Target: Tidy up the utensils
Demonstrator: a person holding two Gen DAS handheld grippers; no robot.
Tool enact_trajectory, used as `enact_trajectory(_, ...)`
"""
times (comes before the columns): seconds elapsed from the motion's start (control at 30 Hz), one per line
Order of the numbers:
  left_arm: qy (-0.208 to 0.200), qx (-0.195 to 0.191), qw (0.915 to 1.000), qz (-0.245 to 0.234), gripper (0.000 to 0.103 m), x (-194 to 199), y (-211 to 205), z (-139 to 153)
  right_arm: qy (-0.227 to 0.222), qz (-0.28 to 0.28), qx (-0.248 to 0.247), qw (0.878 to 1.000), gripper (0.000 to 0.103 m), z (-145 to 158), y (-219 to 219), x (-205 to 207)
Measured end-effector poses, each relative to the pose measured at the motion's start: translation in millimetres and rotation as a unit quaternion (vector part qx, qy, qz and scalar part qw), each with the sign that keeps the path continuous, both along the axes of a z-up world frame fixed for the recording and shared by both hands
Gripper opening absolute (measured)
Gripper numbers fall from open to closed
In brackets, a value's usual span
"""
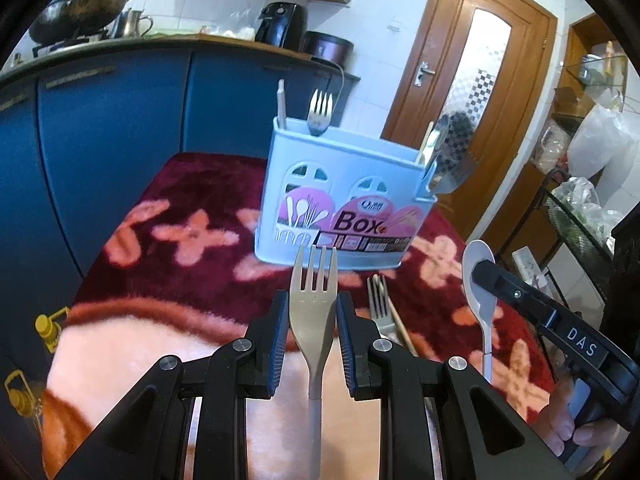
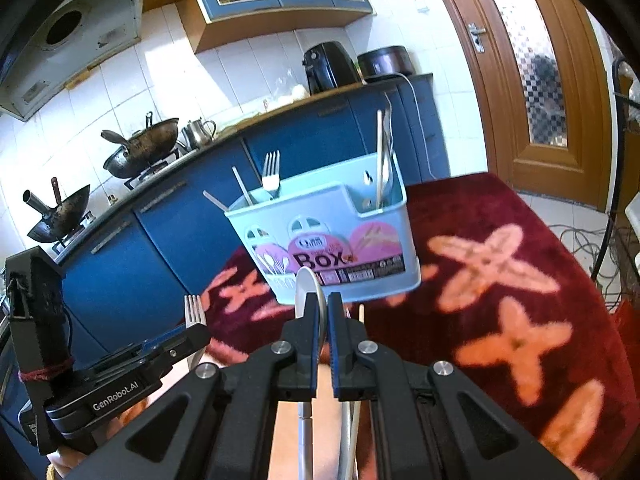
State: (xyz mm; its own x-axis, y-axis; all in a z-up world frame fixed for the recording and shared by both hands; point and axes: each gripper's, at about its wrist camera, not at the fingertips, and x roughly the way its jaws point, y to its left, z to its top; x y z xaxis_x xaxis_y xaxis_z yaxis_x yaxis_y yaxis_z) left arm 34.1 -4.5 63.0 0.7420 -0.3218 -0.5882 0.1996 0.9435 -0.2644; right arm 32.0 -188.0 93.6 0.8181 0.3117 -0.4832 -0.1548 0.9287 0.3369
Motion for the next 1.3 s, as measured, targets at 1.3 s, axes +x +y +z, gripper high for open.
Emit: enact_trajectory(1.3,0.153,-0.038,0.9874,-0.010,0.024,56,7,-68,0.020,-0.002,0.013,1.000,0.006,-15,-13,11)
